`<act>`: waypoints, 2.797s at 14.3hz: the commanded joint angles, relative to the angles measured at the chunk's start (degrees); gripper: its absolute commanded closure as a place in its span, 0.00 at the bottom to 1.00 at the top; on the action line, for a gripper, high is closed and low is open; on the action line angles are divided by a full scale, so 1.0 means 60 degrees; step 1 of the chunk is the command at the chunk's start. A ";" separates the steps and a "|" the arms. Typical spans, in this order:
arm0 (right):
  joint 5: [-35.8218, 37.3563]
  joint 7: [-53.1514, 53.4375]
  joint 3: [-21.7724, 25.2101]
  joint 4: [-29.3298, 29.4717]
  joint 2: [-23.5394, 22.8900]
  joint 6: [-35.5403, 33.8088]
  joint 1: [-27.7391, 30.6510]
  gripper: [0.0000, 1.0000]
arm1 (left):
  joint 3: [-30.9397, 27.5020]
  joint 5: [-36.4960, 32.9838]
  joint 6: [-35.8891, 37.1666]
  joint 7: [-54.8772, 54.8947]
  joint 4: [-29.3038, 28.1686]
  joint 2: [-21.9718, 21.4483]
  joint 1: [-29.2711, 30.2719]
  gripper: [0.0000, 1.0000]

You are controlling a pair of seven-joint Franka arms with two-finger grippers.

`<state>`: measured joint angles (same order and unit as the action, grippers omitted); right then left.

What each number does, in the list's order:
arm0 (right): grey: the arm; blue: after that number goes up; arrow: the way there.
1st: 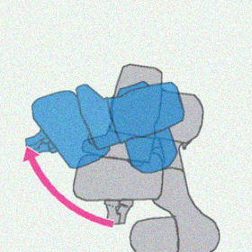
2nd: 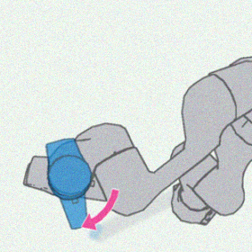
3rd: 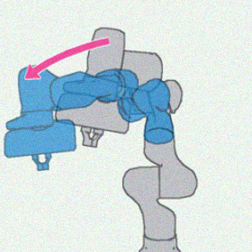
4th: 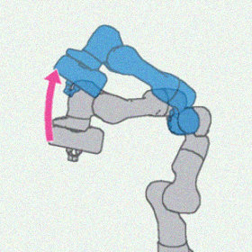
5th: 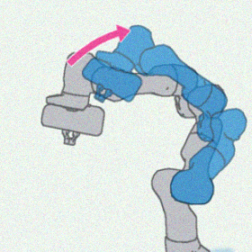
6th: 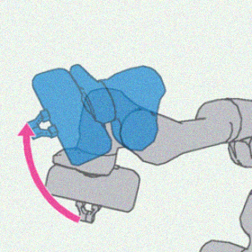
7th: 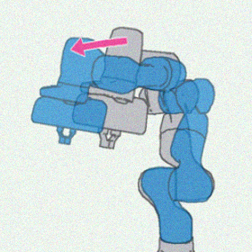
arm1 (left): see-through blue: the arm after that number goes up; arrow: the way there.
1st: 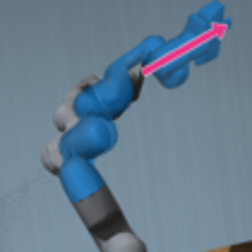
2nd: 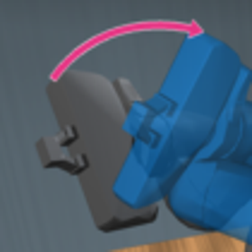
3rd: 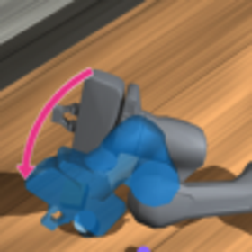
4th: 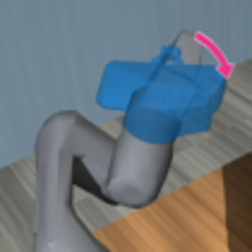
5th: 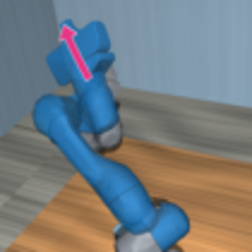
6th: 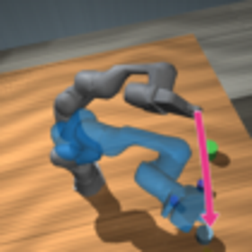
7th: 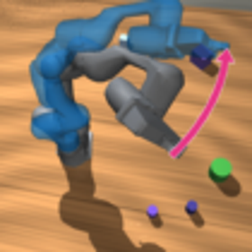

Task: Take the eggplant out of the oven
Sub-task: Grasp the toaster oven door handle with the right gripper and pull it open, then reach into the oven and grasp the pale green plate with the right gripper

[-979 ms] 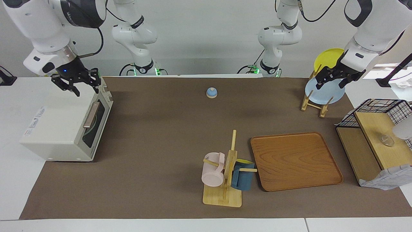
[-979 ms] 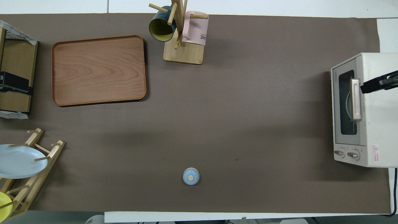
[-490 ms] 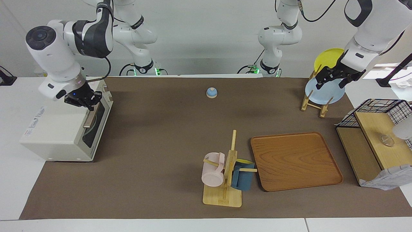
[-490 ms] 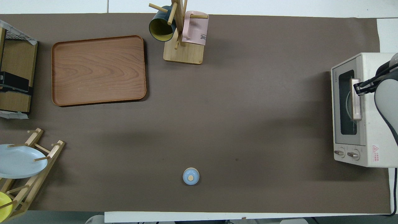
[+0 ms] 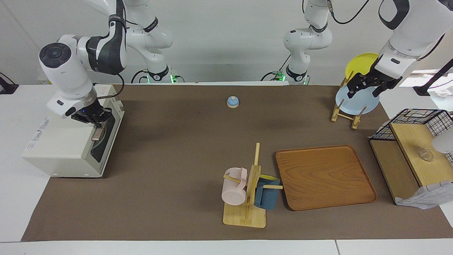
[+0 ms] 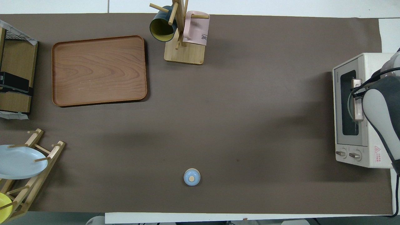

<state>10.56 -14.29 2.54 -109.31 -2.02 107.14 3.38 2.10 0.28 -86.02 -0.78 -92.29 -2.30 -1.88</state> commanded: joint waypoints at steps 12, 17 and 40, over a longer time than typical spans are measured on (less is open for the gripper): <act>0.0042 0.2294 -0.0131 -0.0707 -0.1609 0.2341 -0.1326 1.00 | -0.0028 -0.0033 0.0113 -0.0031 0.0001 -0.0042 -0.0008 0.00; -0.0265 0.3141 -0.0526 -0.0707 -0.2196 0.3001 -0.1485 1.00 | -0.0028 -0.0033 0.0113 -0.0031 0.0001 -0.0042 -0.0008 0.00; 0.0756 0.2587 -0.0570 -0.1866 -0.0395 0.1539 -0.0722 1.00 | -0.0028 -0.0033 0.0142 -0.0046 -0.0014 -0.0042 -0.0008 0.00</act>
<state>11.72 1.93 -0.17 -119.00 -6.30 115.95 0.41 2.11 0.28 -85.95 -0.78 -92.29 -2.30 -1.90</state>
